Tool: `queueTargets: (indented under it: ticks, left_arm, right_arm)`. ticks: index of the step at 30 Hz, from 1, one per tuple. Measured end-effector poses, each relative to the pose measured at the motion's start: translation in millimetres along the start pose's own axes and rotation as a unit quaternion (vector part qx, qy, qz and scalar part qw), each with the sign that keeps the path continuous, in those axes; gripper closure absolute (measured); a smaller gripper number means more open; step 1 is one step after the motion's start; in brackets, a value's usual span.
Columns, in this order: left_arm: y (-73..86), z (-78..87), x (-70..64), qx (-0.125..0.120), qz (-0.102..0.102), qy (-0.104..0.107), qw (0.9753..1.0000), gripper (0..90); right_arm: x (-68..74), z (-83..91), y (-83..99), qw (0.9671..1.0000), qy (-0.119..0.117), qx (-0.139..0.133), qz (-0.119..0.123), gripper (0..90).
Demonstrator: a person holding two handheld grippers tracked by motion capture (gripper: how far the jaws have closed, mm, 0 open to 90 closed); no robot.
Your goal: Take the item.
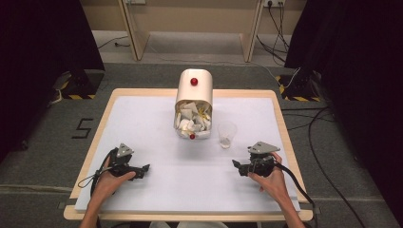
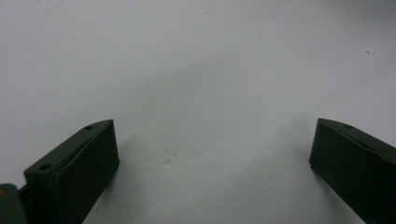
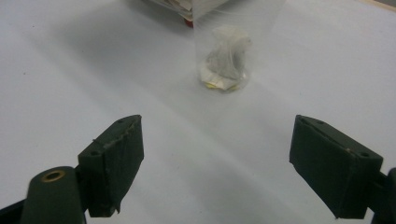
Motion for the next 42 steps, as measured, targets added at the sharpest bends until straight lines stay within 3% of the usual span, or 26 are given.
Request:
queueTargets:
  ticks: [11, 29, 40, 42]
  left_arm:
    - [0.0, 0.0, 0.0, 0.000, 0.000, 0.000, 1.0000, 0.2]
    - [0.0, 0.1, 0.1, 0.001, -0.001, 0.000, 1.0000, 0.2]
    - [0.0, 0.3, 0.0, 0.002, -0.001, -0.001, 1.0000, 0.3]
    - [0.0, 0.3, 0.0, 0.002, -0.001, -0.001, 1.0000, 0.3]
  right_arm:
    - [2.2, 3.0, 15.9, 0.9997, -0.002, 0.019, -0.012, 19.7]
    - [-3.3, 17.7, 37.7, 0.9991, -0.002, 0.023, -0.035, 19.6]
    - [0.9, 23.1, 45.7, 0.9988, 0.004, 0.044, -0.022, 17.2]
    - [0.4, 24.4, 48.6, 0.9985, 0.001, 0.046, -0.029, 18.2]
Point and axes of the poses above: each handheld gripper's, and its own axes: z roughly backward along the jaws, y roughly out of its underside, x roughly to its left, the point moved 3 cm from there along -z, roughly forward along the jaws, and after that the axes turned 1 degree about x, right-handed, at the moved point
